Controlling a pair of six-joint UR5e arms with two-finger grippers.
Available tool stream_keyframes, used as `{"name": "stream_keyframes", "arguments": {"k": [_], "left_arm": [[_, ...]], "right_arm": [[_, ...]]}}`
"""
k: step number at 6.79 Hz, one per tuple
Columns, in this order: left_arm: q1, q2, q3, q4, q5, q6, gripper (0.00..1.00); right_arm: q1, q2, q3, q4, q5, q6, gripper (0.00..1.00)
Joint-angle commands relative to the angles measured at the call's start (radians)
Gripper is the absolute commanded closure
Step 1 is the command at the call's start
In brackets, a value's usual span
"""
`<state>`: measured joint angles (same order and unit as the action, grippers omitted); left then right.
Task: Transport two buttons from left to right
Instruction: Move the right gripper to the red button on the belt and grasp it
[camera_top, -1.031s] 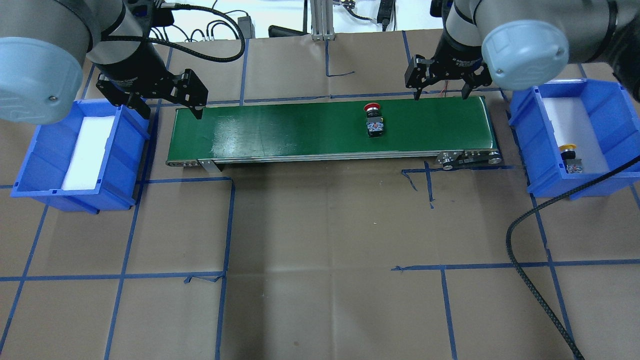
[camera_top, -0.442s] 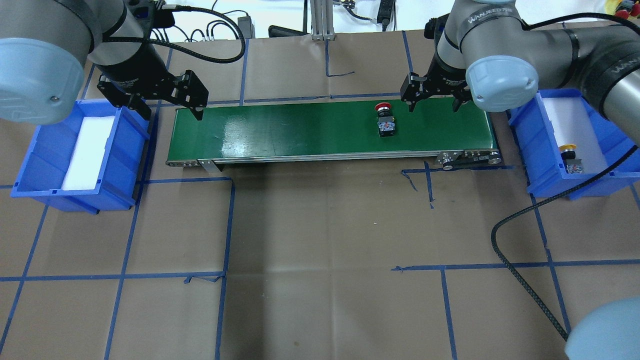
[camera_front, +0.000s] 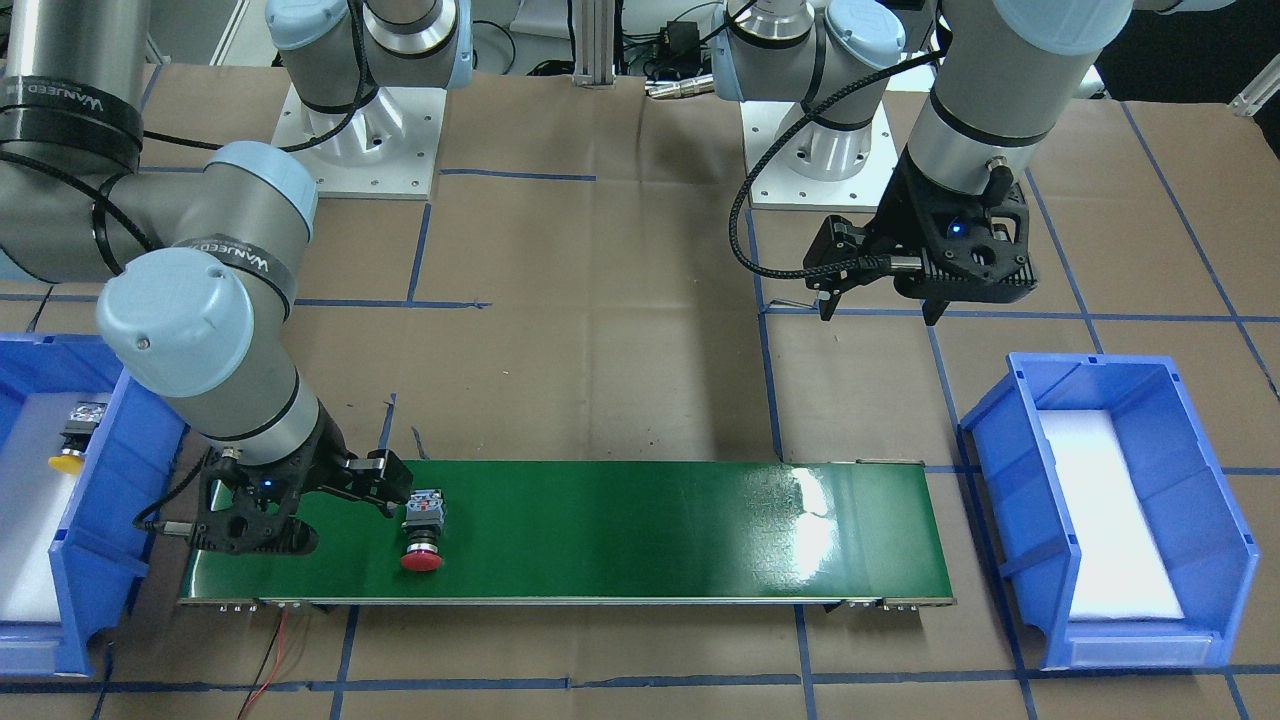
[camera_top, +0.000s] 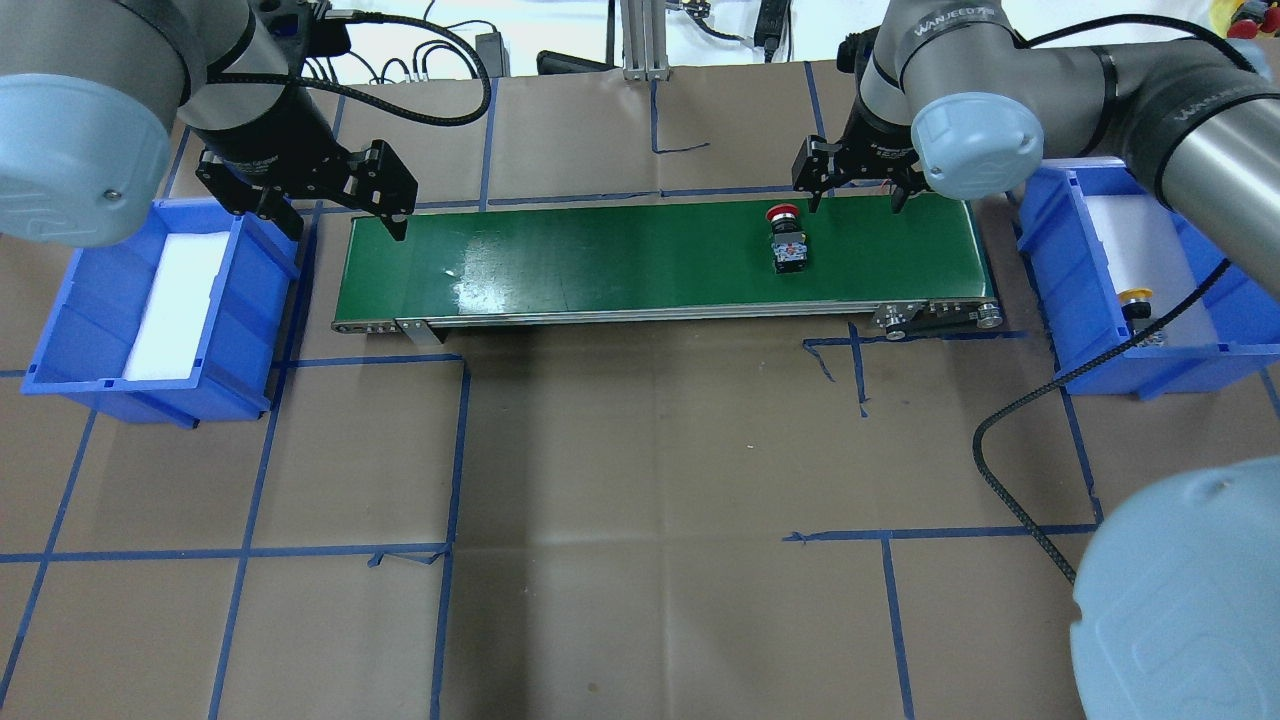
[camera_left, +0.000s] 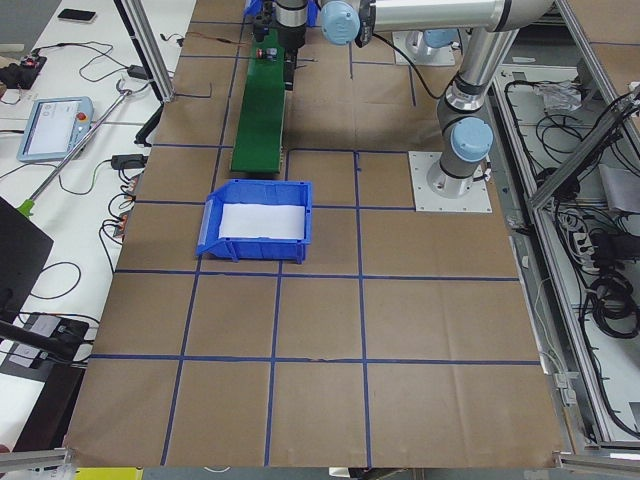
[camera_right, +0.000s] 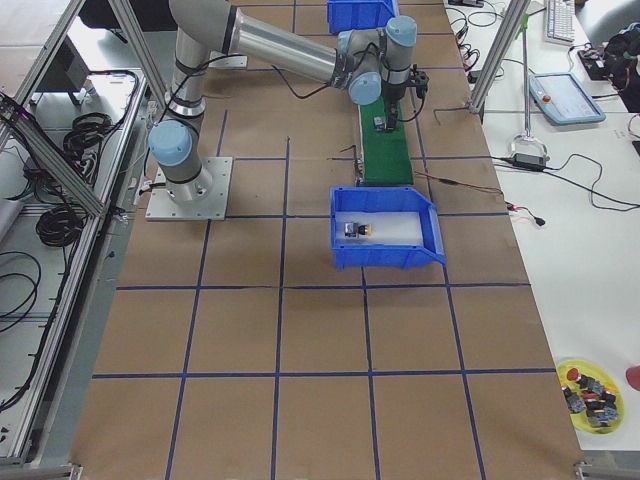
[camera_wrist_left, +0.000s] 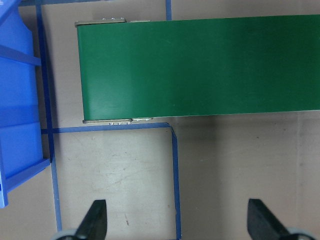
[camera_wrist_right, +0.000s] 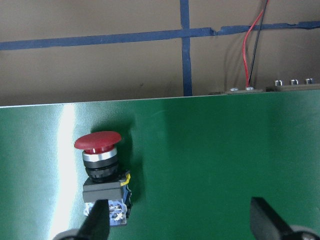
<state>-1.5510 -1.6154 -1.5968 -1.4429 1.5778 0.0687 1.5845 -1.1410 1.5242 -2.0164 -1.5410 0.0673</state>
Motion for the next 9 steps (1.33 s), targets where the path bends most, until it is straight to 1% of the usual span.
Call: {"name": "stream_keyframes", "arguments": {"k": [1,4,5,6,7,8,9], "left_arm": [[0.0,0.014,0.0,-0.016,0.001,-0.001,0.0],[-0.001,0.028,0.001,-0.08,0.001,-0.003,0.0],[-0.001,0.031,0.003,-0.099,-0.001,-0.003,0.0],[-0.001,0.031,0.001,-0.099,-0.001,-0.003,0.0],[-0.001,0.029,0.001,-0.099,-0.002,-0.003,0.0],[-0.001,0.028,0.001,-0.097,-0.005,-0.003,0.0],[-0.001,0.026,-0.003,-0.093,-0.004,-0.003,0.0]], "right_arm": [[0.003,0.041,-0.019,-0.001,0.013,0.002,0.0],[0.005,0.076,-0.003,0.008,0.012,0.002,0.0],[0.005,0.105,-0.001,0.01,0.01,0.002,0.0],[0.003,0.119,-0.004,-0.002,0.009,0.0,0.06],[0.003,0.119,-0.013,0.001,0.006,-0.012,0.47],[0.0,0.11,-0.018,0.013,-0.007,-0.014,0.92],[-0.021,0.096,-0.022,0.019,-0.011,-0.015,0.94]]}}
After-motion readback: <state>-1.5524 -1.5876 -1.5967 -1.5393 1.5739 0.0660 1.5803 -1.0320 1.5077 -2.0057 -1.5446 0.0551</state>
